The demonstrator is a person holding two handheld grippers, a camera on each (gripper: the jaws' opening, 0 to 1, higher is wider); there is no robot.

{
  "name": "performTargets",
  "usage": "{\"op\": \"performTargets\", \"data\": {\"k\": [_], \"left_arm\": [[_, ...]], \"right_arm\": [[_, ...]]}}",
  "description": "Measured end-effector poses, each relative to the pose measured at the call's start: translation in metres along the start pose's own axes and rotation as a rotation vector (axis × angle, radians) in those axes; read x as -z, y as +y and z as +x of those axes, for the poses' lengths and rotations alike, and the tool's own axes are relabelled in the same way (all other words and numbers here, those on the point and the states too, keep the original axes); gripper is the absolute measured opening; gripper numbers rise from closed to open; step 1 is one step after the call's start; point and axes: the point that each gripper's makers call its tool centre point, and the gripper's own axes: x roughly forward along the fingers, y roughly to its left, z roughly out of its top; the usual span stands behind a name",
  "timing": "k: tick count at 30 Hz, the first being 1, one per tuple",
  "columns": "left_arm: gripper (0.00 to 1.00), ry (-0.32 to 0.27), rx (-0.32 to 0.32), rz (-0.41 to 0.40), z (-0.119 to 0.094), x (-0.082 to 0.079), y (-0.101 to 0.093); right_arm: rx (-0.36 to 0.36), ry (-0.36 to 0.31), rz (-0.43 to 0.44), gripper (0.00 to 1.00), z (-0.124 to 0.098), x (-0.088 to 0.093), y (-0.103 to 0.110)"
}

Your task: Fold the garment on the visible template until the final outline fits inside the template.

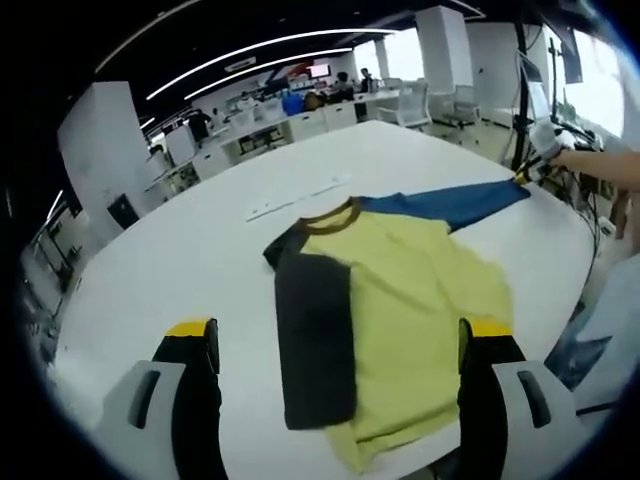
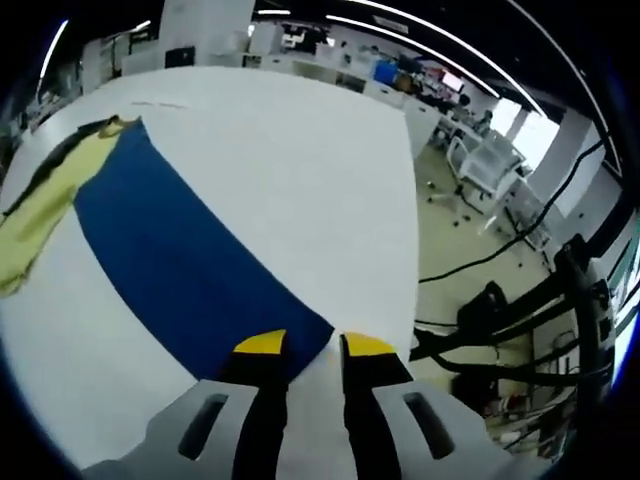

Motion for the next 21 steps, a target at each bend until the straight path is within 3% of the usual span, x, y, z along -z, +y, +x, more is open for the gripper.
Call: {"op": "performTargets", "data": {"k": [13,21], "left_arm": [[0.96,-0.035,0.014,-0.001,-0.007,0.005,0.018],[0.96,-0.053,0.03,-0.002,-0.013,0.009,0.034]], "right_arm": [[0.001,-0.033,-0.022,0.59,-0.022,-0.025,0.018],[-0.021,-0.042,-0.008,0.76,-0.034,-0.039,0.047]]}}
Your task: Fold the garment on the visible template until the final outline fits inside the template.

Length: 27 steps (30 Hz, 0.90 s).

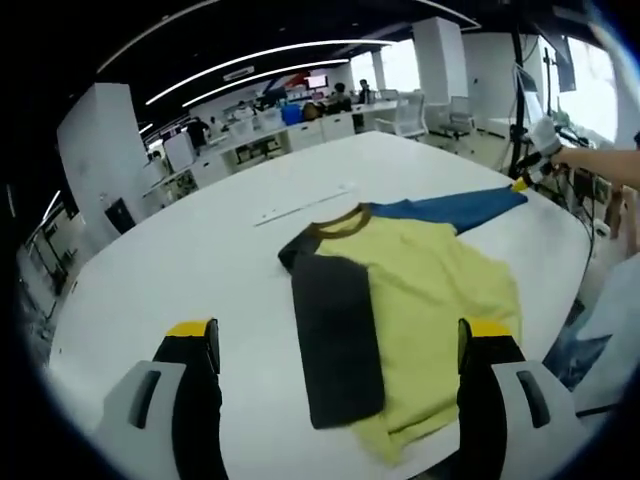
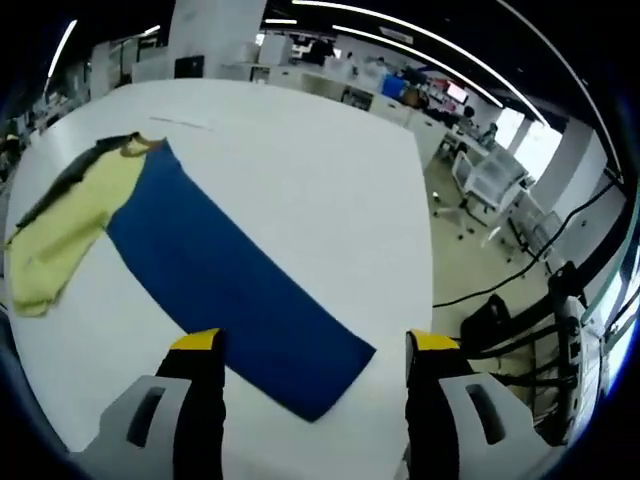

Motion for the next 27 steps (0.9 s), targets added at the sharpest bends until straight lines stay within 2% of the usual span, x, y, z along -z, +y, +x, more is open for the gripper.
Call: {"op": "performTargets", "data": {"k": [3,5,8,18,21,24,26,27], "left_arm": [[0.96,-0.004,0.0,0.003,-0.004,0.001,0.008],[0.96,-0.01,0.004,-0.001,-0.007,0.001,0.013],[0.96,-0.008,0.01,0.006,-0.01,0.003,0.018],[0.96,-0.007,0.024,0.005,-0.015,0.015,0.034],[0.96,-0.005,0.009,-0.016,-0.015,0.022,0.043],[0.96,-0.005,0.011,-0.021,-0.015,0.025,0.046],[0.97,-0.003,0.015,-0.019,-0.015,0.026,0.045],[0.98,-0.002,0.018,-0.02,-0.014,0.027,0.044]], "right_arm": [[0.018,-0.02,-0.014,0.76,-0.006,-0.01,0.004],[0.021,-0.026,-0.01,0.76,-0.009,-0.011,0.016],[0.033,-0.051,-0.012,0.75,-0.015,-0.026,0.019],[0.003,-0.117,-0.02,0.88,-0.032,-0.054,0.065],[-0.043,-0.173,0.055,0.93,-0.038,-0.067,0.081],[-0.057,-0.212,0.055,0.97,-0.044,-0.077,0.09],[-0.116,-0.226,0.056,0.99,-0.049,-0.083,0.107],[-0.107,-0.235,0.054,0.99,-0.051,-0.085,0.108]]}}
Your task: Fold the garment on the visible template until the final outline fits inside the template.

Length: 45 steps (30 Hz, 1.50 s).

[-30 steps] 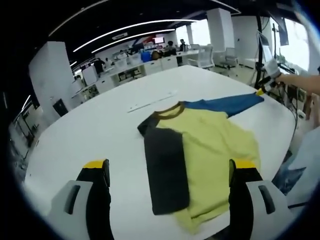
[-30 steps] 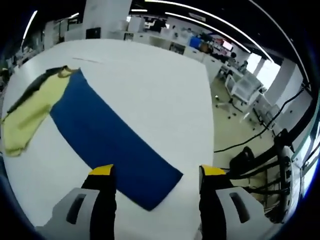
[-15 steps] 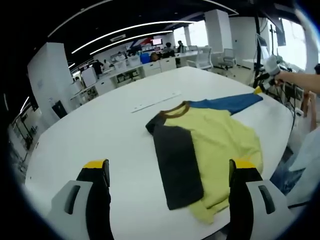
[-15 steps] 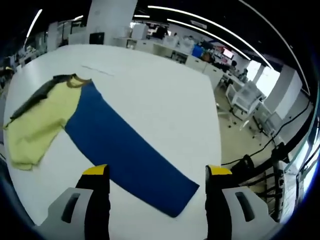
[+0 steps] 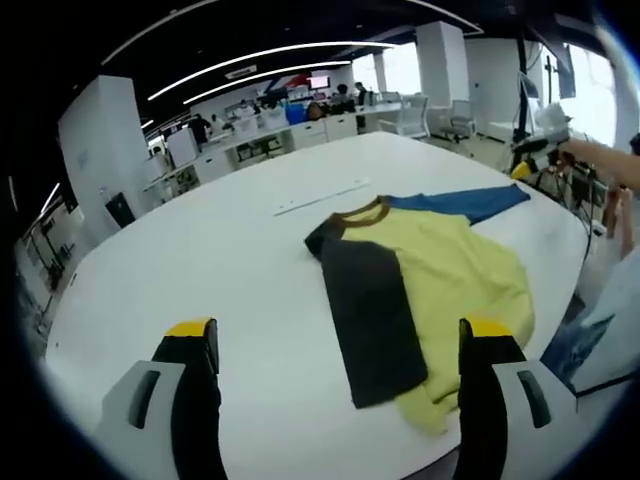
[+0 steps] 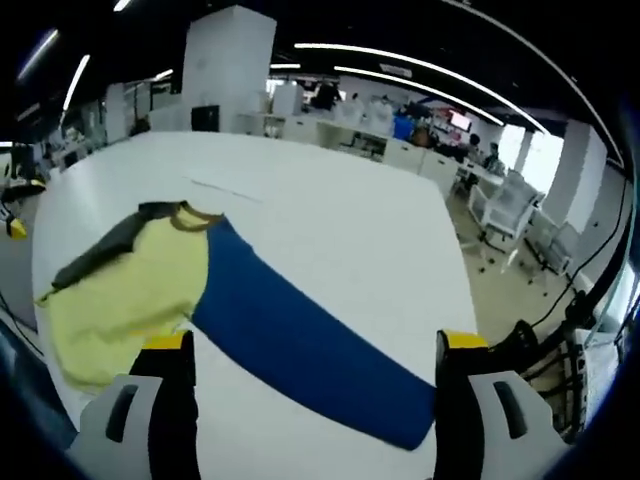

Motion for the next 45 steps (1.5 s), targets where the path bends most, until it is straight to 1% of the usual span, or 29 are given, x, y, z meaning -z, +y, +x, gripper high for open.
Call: {"op": "performTargets", "data": {"k": [2,3,6,8,13,15,17,21,24,26,29,31,34,38,40,42,45], "left_arm": [[0.97,0.0,0.007,-0.001,0.001,0.002,-0.002],[0.98,0.001,0.011,-0.001,0.001,0.002,-0.003],[0.97,0.005,0.023,0.004,0.002,0.004,-0.005],[0.97,0.001,0.017,0.005,0.0,0.004,-0.003],[0.97,0.006,0.016,0.011,-0.003,0.006,-0.003],[0.98,0.0,0.009,0.009,-0.004,0.006,-0.002],[0.97,-0.002,0.015,0.004,-0.005,0.006,-0.003],[0.97,0.002,0.018,0.007,-0.005,0.008,-0.004],[0.98,-0.005,0.02,-0.001,-0.005,0.008,-0.005],[0.99,0.0,0.042,-0.016,-0.004,0.01,-0.009],[0.99,0.025,0.056,-0.002,-0.002,0.014,-0.011],[0.99,0.029,0.054,0.006,-0.002,0.013,-0.011],[0.99,0.031,0.055,0.005,-0.001,0.012,-0.011],[0.99,0.043,0.061,0.009,0.002,0.013,-0.011],[0.95,0.05,0.07,0.014,0.005,0.014,-0.013],[0.89,0.063,0.098,0.022,0.008,0.017,-0.017],[0.86,0.076,0.114,0.051,0.012,0.018,-0.017]], "right_arm": [[-0.018,-0.012,-0.019,1.0,-0.005,-0.005,0.013],[-0.02,-0.013,-0.022,1.0,-0.005,-0.006,0.015],[-0.045,-0.023,-0.021,1.0,-0.011,-0.01,0.03],[-0.061,-0.027,-0.035,1.0,-0.013,-0.012,0.039],[-0.06,-0.069,-0.111,1.0,-0.022,-0.024,0.053],[-0.071,-0.093,-0.113,1.0,-0.025,-0.031,0.059],[-0.076,-0.109,-0.108,1.0,-0.029,-0.037,0.065],[-0.086,-0.124,-0.131,1.0,-0.033,-0.042,0.077],[-0.085,-0.146,-0.145,1.0,-0.035,-0.047,0.082],[-0.094,-0.15,-0.14,1.0,-0.037,-0.049,0.085],[-0.121,-0.166,-0.131,1.0,-0.04,-0.052,0.092],[-0.128,-0.172,-0.144,1.0,-0.041,-0.053,0.096],[-0.127,-0.178,-0.173,1.0,-0.045,-0.054,0.102],[-0.124,-0.204,-0.172,1.0,-0.05,-0.058,0.107],[-0.13,-0.21,-0.172,1.0,-0.051,-0.058,0.11],[-0.134,-0.208,-0.177,1.0,-0.053,-0.056,0.113],[-0.134,-0.223,-0.194,1.0,-0.057,-0.058,0.118]]}}
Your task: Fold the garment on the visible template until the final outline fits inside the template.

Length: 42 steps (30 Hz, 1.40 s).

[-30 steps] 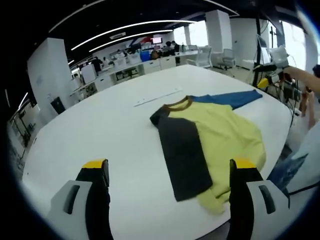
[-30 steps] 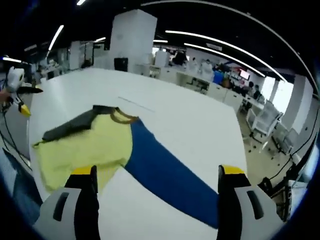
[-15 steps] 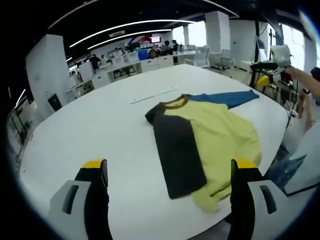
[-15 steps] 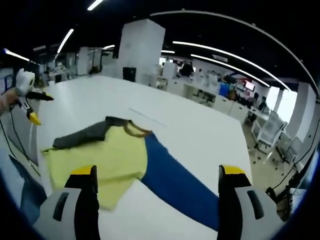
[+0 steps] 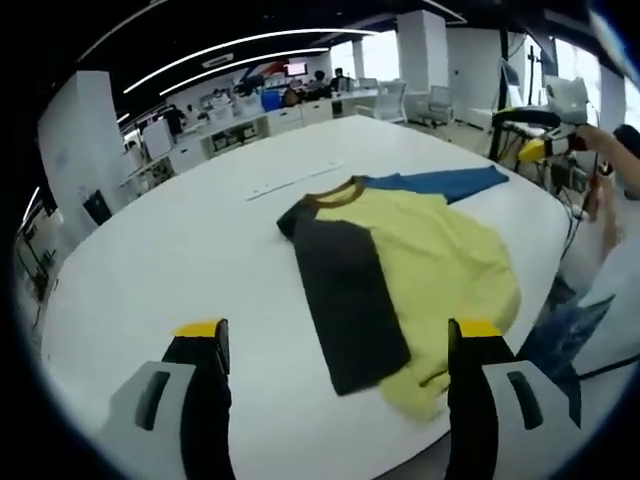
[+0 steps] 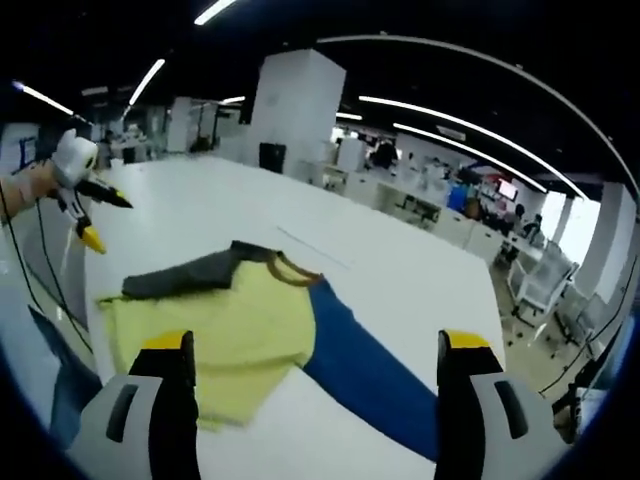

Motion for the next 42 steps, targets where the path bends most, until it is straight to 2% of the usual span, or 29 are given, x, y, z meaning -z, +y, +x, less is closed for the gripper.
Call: {"op": "performTargets", "data": {"k": [3,6,10,14,18,20,23,26,29,32,36,38,42], "left_arm": [[0.77,0.015,0.008,0.012,0.0,0.002,0.005],[0.65,0.017,0.01,-0.012,0.004,0.004,0.011],[0.64,0.047,0.025,-0.001,0.011,0.012,0.012],[0.53,0.061,0.044,-0.02,0.016,0.019,0.013],[0.48,0.095,0.05,-0.021,0.024,0.029,0.014],[0.41,0.092,0.063,-0.029,0.025,0.029,0.013],[0.39,0.093,0.083,-0.044,0.031,0.031,0.012],[0.38,0.138,0.096,0.005,0.035,0.037,0.011],[0.33,0.136,0.102,-0.029,0.04,0.04,0.017],[0.24,0.159,0.117,-0.058,0.046,0.05,0.016],[0.23,0.198,0.147,-0.069,0.052,0.064,0.009],[0.21,0.214,0.143,-0.102,0.055,0.071,0.009],[0.2,0.244,0.163,-0.125,0.057,0.082,0.004]], "right_arm": [[0.002,-0.014,0.005,1.0,-0.002,-0.003,0.002],[0.008,-0.021,-0.005,1.0,-0.005,-0.005,0.003],[0.008,-0.017,-0.015,1.0,-0.005,-0.001,0.004],[0.01,-0.01,-0.019,1.0,-0.007,0.0,0.005],[0.01,-0.011,-0.013,1.0,-0.009,-0.001,0.008],[0.014,-0.012,-0.016,1.0,-0.009,-0.002,0.008],[0.022,-0.021,-0.026,1.0,-0.01,-0.005,0.008],[0.025,-0.021,-0.039,1.0,-0.01,-0.004,0.008],[0.026,-0.006,-0.044,1.0,-0.01,-0.001,0.009],[0.024,-0.008,-0.038,1.0,-0.009,-0.002,0.014],[0.02,-0.004,-0.044,1.0,-0.008,-0.001,0.019],[0.027,0.011,-0.053,1.0,-0.007,0.002,0.019],[0.033,-0.001,-0.039,1.0,-0.008,-0.001,0.019]]}}
